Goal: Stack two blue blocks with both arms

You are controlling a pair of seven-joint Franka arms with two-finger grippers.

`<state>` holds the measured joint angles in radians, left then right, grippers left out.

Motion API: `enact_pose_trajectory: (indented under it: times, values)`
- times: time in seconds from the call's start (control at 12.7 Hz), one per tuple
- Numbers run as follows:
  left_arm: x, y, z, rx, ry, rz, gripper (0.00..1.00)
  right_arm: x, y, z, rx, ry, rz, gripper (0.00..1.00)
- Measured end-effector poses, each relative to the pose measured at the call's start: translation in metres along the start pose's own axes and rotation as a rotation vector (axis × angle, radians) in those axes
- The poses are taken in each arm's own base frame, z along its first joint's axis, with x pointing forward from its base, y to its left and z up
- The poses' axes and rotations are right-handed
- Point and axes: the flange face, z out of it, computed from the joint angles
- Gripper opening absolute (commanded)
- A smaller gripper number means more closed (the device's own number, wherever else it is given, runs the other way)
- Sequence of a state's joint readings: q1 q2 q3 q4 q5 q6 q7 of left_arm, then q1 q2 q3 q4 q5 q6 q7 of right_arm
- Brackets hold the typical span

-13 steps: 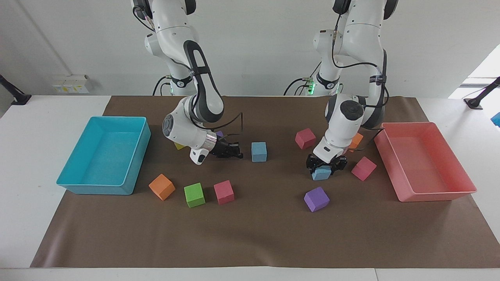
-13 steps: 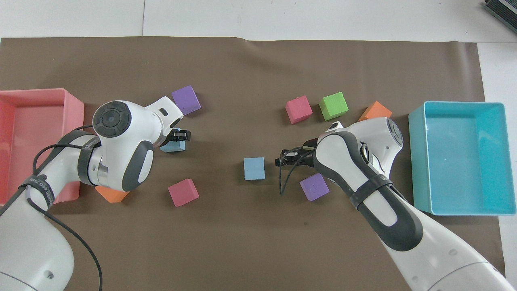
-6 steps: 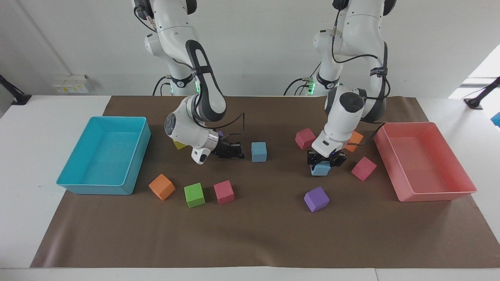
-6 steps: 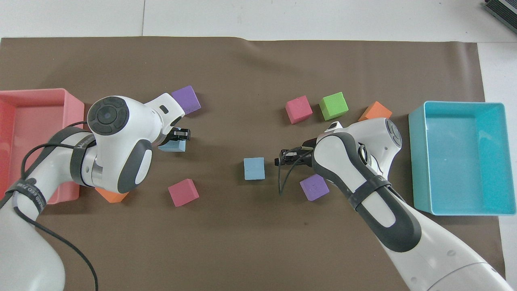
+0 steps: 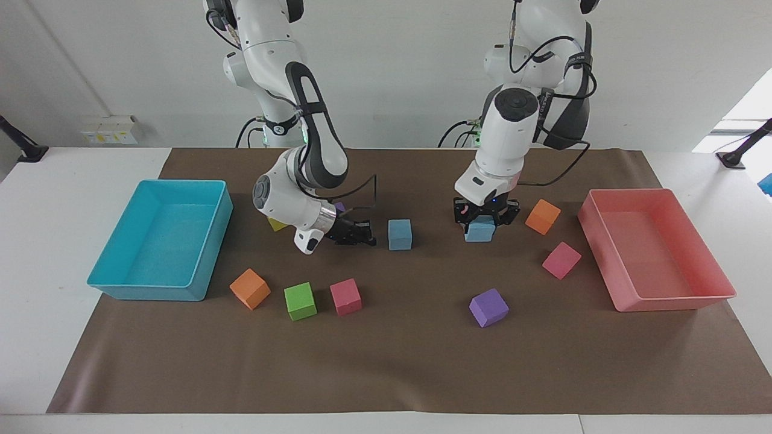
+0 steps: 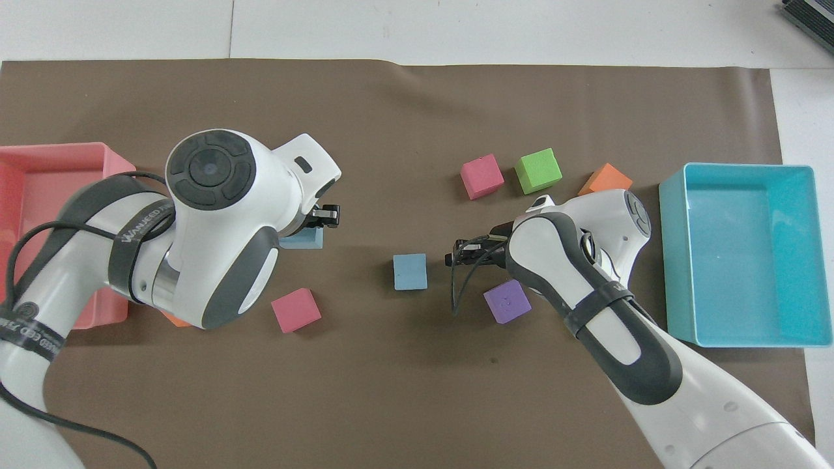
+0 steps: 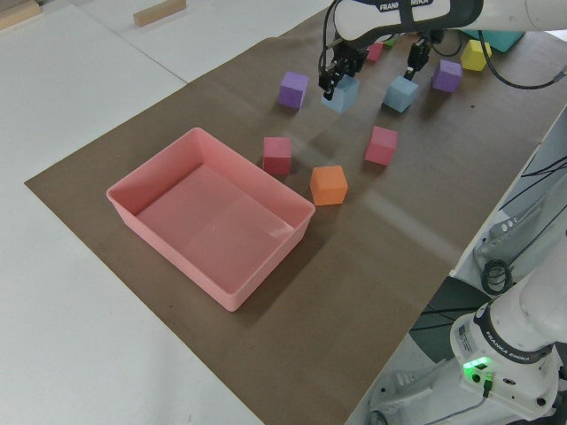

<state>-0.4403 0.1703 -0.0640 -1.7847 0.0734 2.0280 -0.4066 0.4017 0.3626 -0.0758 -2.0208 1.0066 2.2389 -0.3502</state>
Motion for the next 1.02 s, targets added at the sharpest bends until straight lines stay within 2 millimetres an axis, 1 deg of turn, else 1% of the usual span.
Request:
enact_pose_trajectory:
  times: [0.16, 0.32, 0.55, 0.63, 1.02]
  values:
    - [-0.011, 0.036, -0.007, -0.009, 0.013, 0.007, 0.06, -0.001, 0.005, 0.0, -0.002, -0.002, 0.007, 0.0]
    - [-0.02, 0.071, -0.007, -0.017, 0.016, -0.02, 0.06, -0.003, 0.009, 0.001, -0.005, -0.005, 0.005, 0.0]
    - [-0.033, 0.123, 0.014, -0.027, 0.011, -0.045, 0.05, -0.003, 0.01, 0.001, -0.006, -0.006, 0.005, 0.0]
    - [-0.034, 0.134, 0.018, -0.04, 0.024, -0.055, 0.05, -0.003, 0.01, 0.001, -0.006, -0.006, 0.005, 0.0]
    - [-0.039, 0.154, 0.034, -0.057, 0.034, -0.081, 0.05, -0.003, 0.01, 0.001, -0.006, -0.006, 0.005, 0.0]
